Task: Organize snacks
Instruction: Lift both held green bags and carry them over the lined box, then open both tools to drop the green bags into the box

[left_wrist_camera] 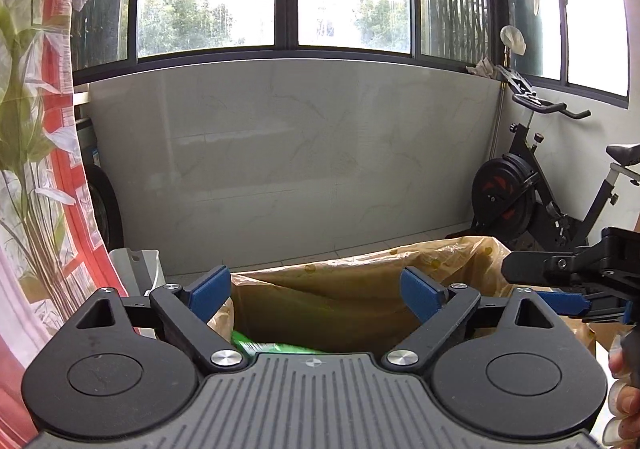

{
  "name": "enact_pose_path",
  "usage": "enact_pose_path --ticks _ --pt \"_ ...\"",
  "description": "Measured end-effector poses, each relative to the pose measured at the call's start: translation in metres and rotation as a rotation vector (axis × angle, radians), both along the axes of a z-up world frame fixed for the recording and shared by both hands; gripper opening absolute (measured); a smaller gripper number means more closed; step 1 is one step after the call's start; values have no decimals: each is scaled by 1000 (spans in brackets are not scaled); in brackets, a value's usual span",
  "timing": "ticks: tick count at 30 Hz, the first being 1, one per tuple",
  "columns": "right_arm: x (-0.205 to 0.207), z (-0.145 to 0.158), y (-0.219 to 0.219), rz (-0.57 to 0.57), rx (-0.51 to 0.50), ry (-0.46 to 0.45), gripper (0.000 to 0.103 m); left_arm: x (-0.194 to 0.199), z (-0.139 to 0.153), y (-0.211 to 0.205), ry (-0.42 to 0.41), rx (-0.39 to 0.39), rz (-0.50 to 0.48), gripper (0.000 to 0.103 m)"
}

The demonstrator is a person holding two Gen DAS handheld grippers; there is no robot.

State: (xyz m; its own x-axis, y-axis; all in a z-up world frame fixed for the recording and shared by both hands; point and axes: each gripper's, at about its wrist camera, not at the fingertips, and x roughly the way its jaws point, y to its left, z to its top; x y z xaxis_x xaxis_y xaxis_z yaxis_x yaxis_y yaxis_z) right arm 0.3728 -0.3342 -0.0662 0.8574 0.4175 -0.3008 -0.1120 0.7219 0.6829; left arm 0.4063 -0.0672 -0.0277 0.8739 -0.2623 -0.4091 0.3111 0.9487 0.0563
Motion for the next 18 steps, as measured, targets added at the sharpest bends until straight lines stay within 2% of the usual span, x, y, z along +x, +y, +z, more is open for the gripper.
enact_pose_path --ticks 5,9,11,14,18 --pt "-14 10 2 -20 -58 -47 94 -12 2 15 -10 -32 -1 93" --pt "-37 21 13 -34 -180 -114 94 -38 6 28 -10 -54 15 93" --pt "-54 22 18 -37 -246 -149 97 -51 6 39 -13 -75 22 93" --pt "-78 18 25 -43 -315 -194 101 -73 3 53 -27 -95 43 93" --pt "-105 4 34 -68 -374 -198 101 -101 -6 64 -39 -84 67 93"
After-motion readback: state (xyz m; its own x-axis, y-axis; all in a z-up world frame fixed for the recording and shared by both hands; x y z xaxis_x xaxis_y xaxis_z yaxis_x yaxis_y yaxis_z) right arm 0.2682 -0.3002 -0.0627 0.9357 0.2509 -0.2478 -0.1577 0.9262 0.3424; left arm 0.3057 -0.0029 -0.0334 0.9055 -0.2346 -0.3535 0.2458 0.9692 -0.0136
